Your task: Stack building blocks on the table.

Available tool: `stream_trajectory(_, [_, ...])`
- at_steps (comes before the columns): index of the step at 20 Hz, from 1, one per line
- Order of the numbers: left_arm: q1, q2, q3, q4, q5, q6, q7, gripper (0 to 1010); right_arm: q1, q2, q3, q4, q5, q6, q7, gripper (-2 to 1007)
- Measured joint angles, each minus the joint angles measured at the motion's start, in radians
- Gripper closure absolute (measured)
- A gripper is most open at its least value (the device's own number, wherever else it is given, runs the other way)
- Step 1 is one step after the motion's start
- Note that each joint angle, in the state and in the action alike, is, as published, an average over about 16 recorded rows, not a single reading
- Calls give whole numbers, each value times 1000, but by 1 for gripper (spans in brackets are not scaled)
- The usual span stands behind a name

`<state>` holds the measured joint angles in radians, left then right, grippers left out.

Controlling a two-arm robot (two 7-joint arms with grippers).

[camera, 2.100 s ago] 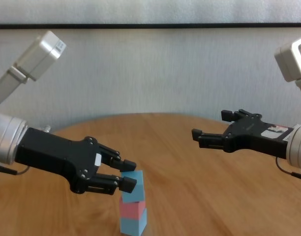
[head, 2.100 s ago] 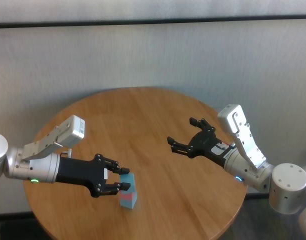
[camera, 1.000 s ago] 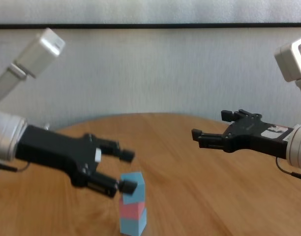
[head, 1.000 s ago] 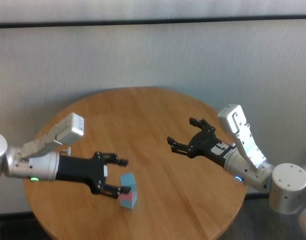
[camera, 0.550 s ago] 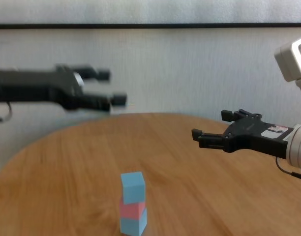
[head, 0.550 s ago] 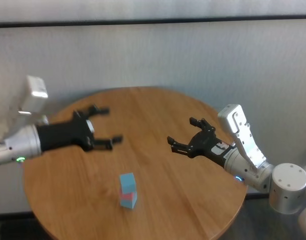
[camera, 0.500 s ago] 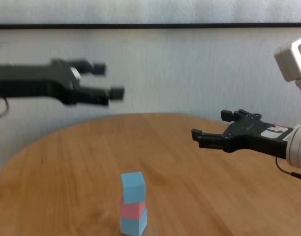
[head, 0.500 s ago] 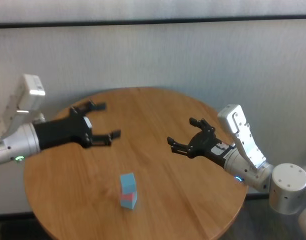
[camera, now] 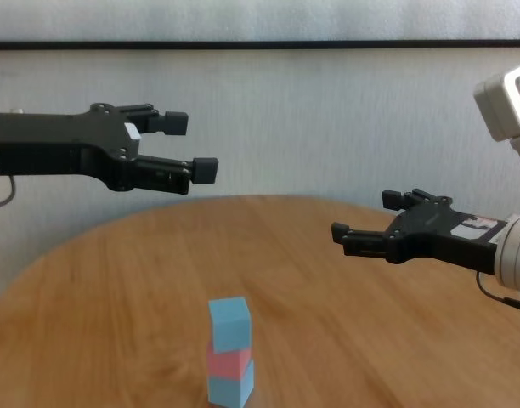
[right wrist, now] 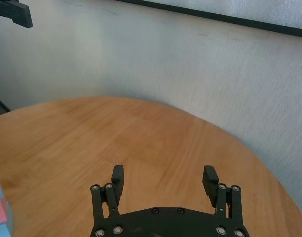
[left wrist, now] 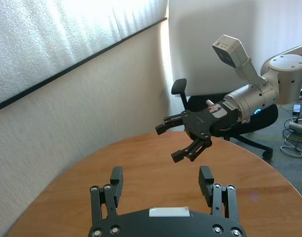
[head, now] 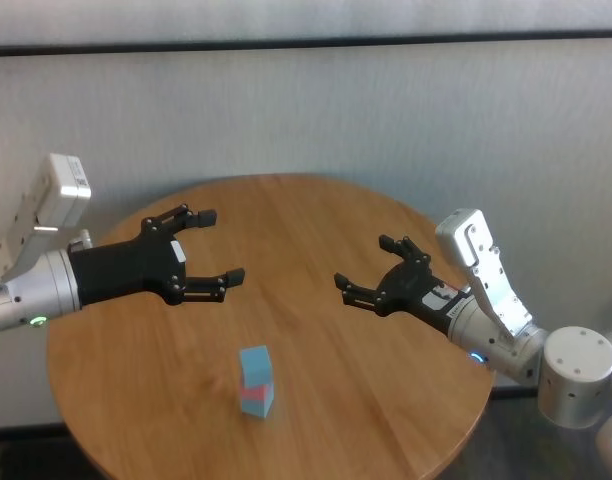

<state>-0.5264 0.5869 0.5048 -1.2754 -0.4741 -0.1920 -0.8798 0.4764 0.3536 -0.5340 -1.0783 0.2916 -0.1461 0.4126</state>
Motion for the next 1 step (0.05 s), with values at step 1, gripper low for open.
stream_trajectory(1, [-1,0,1,2,0,0,-2,8,0,0,0,0,0,0,0,0])
